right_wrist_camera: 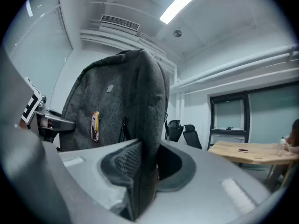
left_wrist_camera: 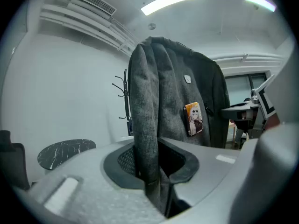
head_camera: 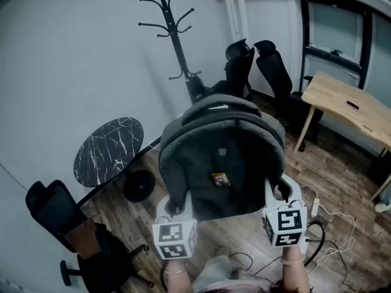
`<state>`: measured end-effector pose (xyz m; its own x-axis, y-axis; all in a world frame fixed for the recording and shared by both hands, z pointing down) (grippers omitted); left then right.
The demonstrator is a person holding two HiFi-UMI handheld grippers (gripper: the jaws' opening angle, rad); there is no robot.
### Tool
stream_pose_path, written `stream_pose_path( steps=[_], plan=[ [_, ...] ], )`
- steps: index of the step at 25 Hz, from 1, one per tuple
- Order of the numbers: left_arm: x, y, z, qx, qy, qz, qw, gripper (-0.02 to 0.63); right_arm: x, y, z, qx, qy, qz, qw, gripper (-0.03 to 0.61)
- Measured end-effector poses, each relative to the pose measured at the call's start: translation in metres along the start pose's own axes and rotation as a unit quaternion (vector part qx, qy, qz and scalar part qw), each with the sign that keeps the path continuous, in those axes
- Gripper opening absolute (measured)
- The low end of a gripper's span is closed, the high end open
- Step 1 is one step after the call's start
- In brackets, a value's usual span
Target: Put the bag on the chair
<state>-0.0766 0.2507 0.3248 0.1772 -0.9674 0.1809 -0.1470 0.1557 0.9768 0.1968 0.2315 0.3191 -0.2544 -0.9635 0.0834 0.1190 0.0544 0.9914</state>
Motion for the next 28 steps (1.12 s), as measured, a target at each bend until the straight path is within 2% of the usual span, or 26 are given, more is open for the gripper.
stream_pose_path(
  steps=[20, 28],
  plan=[
    [0.090, -0.002, 0.074, -0.003, 0.017, -0.002, 0.9998, 0.083, 0.106, -0.010, 0.028, -0.009, 0.017, 0.001, 1.000, 0.081],
    [0.122, -0.009, 0.102, -0.002, 0.041, -0.002, 0.9992, 0.083, 0.136, -0.018, 0.039, -0.008, 0.031, 0.003, 0.999, 0.081]
  ],
)
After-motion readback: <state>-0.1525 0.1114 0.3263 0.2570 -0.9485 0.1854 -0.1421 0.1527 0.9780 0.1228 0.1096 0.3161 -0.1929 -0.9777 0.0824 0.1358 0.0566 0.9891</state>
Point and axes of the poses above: the fingertips, and each gripper's own axes: x forward along the fingers, z to its left, y out of its underside, the point moved 6 cm from there along -x, backward along the fingers, and after that the axes turned 1 degree about y, right-handed, at the moved point
